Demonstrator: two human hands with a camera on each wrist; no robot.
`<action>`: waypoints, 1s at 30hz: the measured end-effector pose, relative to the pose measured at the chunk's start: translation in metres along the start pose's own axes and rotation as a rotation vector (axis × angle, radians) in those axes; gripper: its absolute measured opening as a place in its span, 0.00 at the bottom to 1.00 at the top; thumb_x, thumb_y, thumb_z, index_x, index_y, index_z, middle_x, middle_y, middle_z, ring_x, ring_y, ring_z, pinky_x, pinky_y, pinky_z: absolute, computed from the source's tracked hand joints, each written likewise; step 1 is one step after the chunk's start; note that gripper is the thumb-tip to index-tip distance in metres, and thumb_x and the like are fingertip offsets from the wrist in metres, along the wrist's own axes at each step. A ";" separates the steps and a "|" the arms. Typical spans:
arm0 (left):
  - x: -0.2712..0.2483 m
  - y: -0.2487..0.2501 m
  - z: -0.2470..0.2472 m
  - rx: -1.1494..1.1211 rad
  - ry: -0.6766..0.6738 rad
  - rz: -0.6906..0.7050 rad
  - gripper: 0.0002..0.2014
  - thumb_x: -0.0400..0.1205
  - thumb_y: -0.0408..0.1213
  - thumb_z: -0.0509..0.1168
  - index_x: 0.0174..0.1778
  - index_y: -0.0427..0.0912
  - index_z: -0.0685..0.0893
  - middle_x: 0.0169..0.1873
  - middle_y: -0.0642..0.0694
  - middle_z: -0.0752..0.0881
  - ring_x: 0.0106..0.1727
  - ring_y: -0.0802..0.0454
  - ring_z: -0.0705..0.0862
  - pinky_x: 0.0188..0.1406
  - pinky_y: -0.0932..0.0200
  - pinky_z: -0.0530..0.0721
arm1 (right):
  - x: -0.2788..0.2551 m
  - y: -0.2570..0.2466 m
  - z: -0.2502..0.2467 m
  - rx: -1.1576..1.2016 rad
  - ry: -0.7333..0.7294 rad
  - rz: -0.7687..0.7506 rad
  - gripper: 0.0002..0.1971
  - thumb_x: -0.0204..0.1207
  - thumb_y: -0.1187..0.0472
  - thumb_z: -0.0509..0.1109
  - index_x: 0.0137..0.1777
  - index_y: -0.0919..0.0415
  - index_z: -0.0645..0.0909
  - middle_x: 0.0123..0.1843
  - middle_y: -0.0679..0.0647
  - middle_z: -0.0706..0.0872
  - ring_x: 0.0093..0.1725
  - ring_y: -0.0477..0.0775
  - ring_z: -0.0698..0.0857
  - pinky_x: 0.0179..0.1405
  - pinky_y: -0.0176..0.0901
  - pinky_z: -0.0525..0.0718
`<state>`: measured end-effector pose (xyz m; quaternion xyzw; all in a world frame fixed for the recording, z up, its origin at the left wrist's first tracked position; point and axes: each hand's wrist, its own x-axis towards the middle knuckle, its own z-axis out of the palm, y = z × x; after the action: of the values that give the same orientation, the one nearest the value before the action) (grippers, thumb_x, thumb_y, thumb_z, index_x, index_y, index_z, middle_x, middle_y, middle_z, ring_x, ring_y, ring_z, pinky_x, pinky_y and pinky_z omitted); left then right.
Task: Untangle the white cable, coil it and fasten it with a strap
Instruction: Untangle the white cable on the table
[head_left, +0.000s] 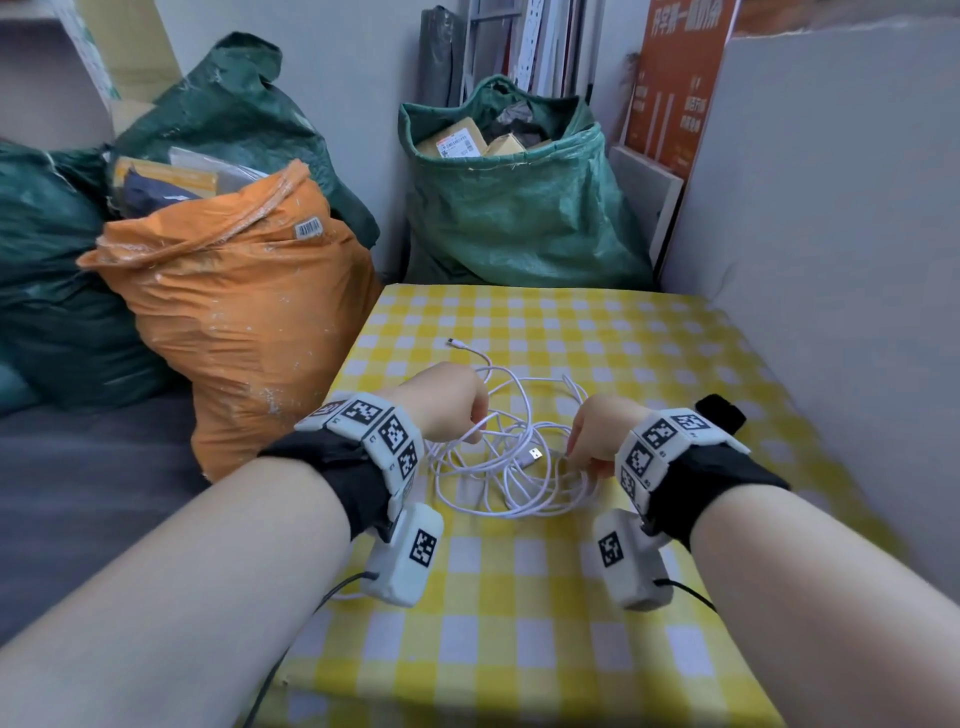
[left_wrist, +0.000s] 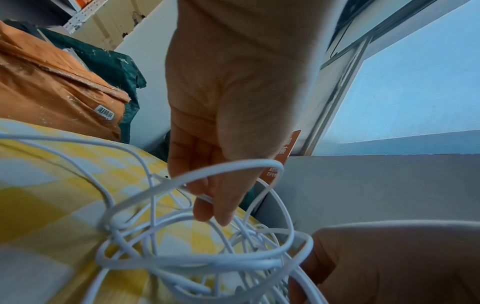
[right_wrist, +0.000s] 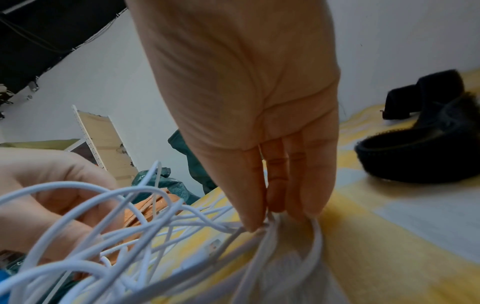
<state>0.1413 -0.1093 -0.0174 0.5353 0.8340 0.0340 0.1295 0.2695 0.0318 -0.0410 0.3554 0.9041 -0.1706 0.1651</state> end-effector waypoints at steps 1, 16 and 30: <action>0.002 0.001 0.001 -0.009 0.004 -0.004 0.03 0.77 0.38 0.72 0.43 0.43 0.87 0.33 0.54 0.80 0.38 0.55 0.79 0.30 0.64 0.72 | 0.002 0.002 0.002 0.003 -0.001 -0.006 0.15 0.71 0.60 0.74 0.57 0.65 0.86 0.51 0.60 0.89 0.45 0.57 0.86 0.51 0.48 0.87; 0.015 0.018 -0.022 -0.155 0.185 -0.059 0.15 0.81 0.30 0.57 0.59 0.47 0.83 0.55 0.46 0.80 0.56 0.48 0.78 0.48 0.59 0.73 | -0.005 0.011 -0.015 0.118 0.179 -0.064 0.12 0.80 0.64 0.63 0.55 0.73 0.83 0.38 0.61 0.82 0.39 0.59 0.82 0.41 0.48 0.86; 0.024 0.061 -0.023 0.083 -0.118 0.093 0.17 0.84 0.40 0.60 0.69 0.45 0.79 0.65 0.47 0.82 0.63 0.49 0.80 0.56 0.59 0.76 | -0.033 0.015 -0.042 0.440 0.325 -0.228 0.05 0.79 0.66 0.63 0.42 0.61 0.79 0.37 0.54 0.82 0.35 0.53 0.83 0.39 0.49 0.90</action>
<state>0.1804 -0.0603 0.0122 0.5793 0.8000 -0.0260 0.1543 0.2959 0.0406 0.0068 0.3012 0.8941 -0.3208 -0.0831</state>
